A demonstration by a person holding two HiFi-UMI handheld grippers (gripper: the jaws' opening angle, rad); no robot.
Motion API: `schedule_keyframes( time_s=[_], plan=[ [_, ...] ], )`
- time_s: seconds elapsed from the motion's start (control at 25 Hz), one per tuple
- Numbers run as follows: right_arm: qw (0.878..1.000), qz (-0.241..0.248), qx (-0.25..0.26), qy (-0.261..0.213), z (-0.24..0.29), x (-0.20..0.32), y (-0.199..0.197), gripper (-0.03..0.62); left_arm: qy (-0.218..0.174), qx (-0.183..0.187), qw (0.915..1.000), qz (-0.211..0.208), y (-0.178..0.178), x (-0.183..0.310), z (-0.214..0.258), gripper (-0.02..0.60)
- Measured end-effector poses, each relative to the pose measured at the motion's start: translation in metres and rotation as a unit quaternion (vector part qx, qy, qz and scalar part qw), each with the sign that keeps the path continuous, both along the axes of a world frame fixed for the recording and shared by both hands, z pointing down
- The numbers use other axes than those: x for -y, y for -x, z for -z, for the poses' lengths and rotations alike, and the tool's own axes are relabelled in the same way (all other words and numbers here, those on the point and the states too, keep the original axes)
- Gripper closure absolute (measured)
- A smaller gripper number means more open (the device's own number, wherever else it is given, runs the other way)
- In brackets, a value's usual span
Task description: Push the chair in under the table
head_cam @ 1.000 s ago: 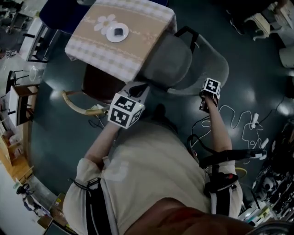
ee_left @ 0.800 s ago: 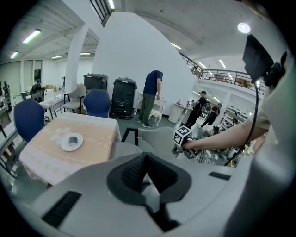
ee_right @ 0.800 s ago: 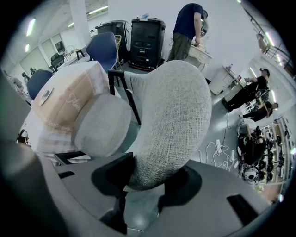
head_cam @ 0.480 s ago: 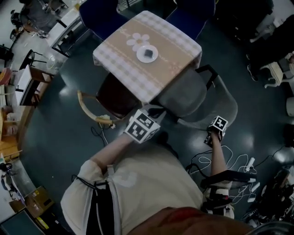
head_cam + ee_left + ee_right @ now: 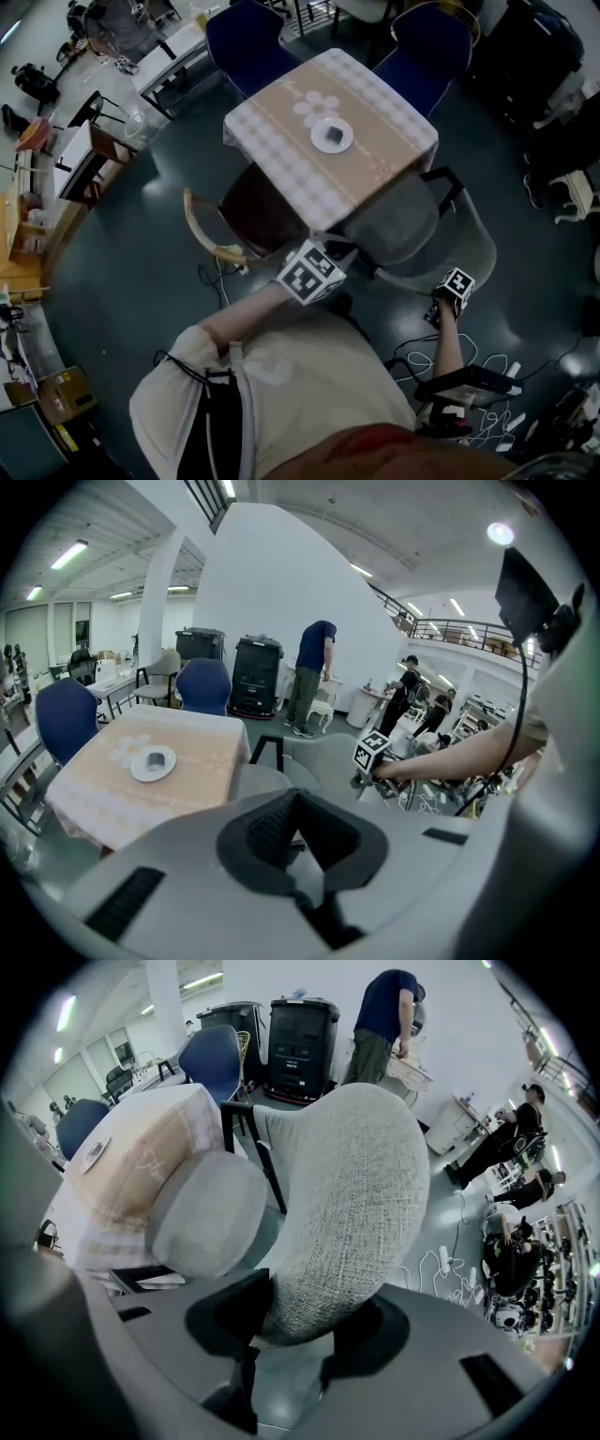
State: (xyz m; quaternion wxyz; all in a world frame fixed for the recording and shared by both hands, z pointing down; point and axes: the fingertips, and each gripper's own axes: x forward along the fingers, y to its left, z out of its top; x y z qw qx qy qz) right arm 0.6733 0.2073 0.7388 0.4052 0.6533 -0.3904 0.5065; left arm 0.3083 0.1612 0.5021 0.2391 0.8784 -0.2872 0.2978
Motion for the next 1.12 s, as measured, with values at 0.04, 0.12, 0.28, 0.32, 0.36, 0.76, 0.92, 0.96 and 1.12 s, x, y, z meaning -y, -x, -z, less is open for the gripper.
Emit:
schedule_keyframes(
  time_s=[0.04, 0.12, 0.28, 0.32, 0.36, 0.76, 0.92, 0.96, 1.12],
  plan=[
    [1.0, -0.004, 0.0, 0.003, 0.002, -0.002, 0.001, 0.413, 0.002, 0.0, 1.0, -0.003, 0.0, -0.002, 0.001, 0.574],
    [1.0, -0.006, -0.008, 0.006, 0.005, 0.002, 0.002, 0.413, 0.003, -0.002, 1.0, -0.006, 0.001, -0.002, 0.007, 0.574],
    [0.999, 0.001, -0.032, 0.002, 0.012, 0.012, 0.004, 0.413, -0.013, 0.005, 0.9999, 0.006, 0.017, 0.01, 0.015, 0.574],
    [1.0, 0.002, -0.031, 0.0, 0.014, 0.01, 0.006, 0.413, -0.012, 0.004, 0.9999, 0.006, 0.017, 0.007, 0.014, 0.574],
    [1.0, 0.003, -0.027, -0.001, 0.015, 0.007, 0.008, 0.413, -0.008, 0.002, 1.0, 0.004, 0.016, 0.003, 0.012, 0.574],
    [0.999, 0.019, -0.009, -0.024, 0.015, 0.017, 0.018, 0.411, -0.002, 0.006, 1.0, 0.004, 0.013, -0.005, 0.003, 0.574],
    [1.0, 0.016, -0.007, -0.025, 0.011, 0.014, 0.009, 0.411, -0.001, 0.005, 1.0, -0.003, 0.003, -0.003, 0.002, 0.574],
    [0.999, 0.019, -0.007, -0.025, 0.01, 0.021, 0.011, 0.411, -0.003, 0.006, 1.0, 0.0, 0.004, 0.0, 0.003, 0.574],
    [1.0, 0.019, -0.008, -0.021, 0.007, 0.024, 0.012, 0.411, -0.003, 0.005, 1.0, 0.002, 0.004, 0.004, 0.001, 0.574]
  ],
)
